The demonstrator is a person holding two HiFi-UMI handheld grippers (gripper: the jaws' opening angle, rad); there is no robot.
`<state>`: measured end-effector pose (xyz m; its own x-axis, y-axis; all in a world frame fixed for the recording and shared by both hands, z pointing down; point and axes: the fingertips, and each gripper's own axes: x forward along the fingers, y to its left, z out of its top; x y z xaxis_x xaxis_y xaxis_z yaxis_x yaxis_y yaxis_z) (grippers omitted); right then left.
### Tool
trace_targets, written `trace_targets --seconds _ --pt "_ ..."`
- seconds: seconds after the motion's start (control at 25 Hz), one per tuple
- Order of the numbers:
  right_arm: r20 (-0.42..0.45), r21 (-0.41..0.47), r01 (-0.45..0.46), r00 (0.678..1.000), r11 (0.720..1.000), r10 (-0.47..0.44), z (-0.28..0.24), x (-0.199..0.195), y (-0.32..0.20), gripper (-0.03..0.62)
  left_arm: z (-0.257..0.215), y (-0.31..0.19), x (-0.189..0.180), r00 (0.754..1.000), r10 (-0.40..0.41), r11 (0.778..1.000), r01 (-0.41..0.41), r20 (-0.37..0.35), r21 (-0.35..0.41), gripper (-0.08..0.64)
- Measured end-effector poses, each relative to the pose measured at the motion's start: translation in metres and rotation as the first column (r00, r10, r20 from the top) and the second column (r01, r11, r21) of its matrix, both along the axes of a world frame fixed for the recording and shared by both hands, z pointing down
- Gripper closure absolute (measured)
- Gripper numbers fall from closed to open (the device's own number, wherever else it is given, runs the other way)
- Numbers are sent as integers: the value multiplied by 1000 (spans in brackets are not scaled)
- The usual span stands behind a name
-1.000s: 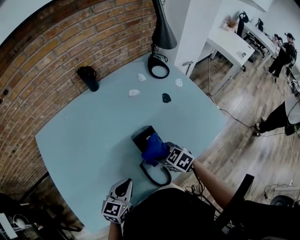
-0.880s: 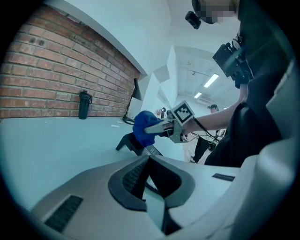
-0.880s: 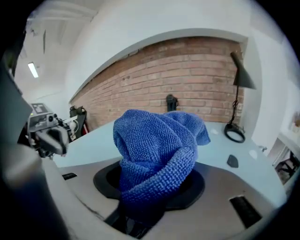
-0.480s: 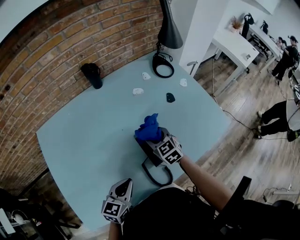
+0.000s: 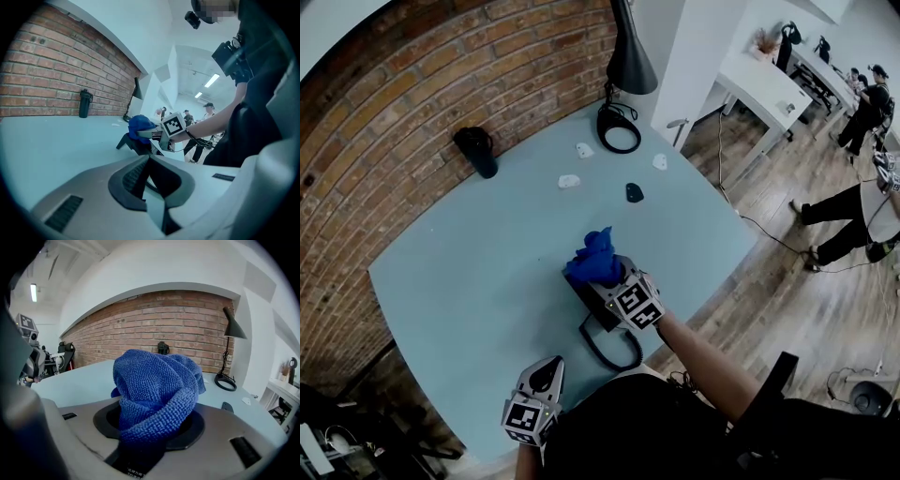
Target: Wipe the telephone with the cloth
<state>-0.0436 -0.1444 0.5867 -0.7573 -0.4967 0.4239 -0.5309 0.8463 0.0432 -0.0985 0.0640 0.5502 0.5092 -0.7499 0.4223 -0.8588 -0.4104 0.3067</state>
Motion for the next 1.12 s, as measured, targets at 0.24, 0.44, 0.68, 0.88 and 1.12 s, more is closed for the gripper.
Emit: trace_targets --seconds 0.24,0.44,0.68,0.88,1.12 --pt "12 -13 -21 1000 1000 21 3 5 5 382 0 -1 -6 1000 -13 1000 13 1 4 560" --pt "10 -18 -24 1000 1000 24 7 9 12 382 0 -3 -10 1000 -20 1000 20 0 11 560" --pt "8 -29 -33 999 999 34 11 14 20 382 -1 -3 -9 1000 -23 1000 23 -5 12 560" --pt "6 -32 -33 999 999 34 14 18 23 382 0 -2 -8 1000 -20 1000 20 -1 9 560" --pt "5 -41 -35 999 999 35 18 23 31 382 0 -2 -8 1000 -21 1000 21 0 9 560"
